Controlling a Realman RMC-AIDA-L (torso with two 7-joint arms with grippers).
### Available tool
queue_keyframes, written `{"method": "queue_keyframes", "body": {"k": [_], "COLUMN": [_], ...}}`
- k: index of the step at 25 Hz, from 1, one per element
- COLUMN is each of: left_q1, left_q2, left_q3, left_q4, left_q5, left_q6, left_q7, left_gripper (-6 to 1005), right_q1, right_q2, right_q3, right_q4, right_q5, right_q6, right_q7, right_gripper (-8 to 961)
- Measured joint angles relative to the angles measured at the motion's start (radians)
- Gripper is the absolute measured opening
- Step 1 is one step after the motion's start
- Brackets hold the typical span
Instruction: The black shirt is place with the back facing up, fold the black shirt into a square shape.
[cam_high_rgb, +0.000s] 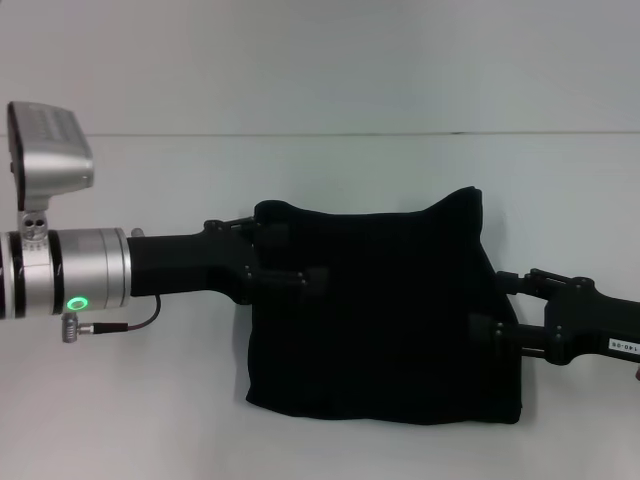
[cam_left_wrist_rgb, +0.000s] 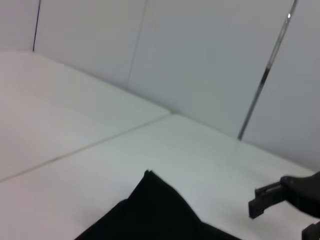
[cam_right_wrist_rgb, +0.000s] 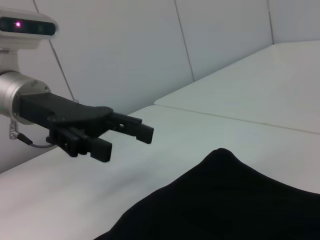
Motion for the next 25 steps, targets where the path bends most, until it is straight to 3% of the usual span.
{"method": "queue_keyframes", "body": {"k": [9, 25], "left_q1": [0.008, 0.007], "left_q2": [0.013, 0.003], "left_q3": [0.047, 0.071], "left_q4": [-0.003, -0.008], "left_q5": [0.008, 0.016], "left_q6": [0.053, 0.007], "left_q7": [-0.007, -0.010], "left_gripper": [950, 950], "right_q1": [0.003, 0.008], "right_q2": [0.000, 0.001], "right_q3": [0.000, 0.001], "right_q4": [0.003, 0.016], "right_q5": [0.000, 0.002], "right_q6": [-0.003, 0.000], "right_q7": [0.021, 0.023], "right_gripper": [879, 879]}}
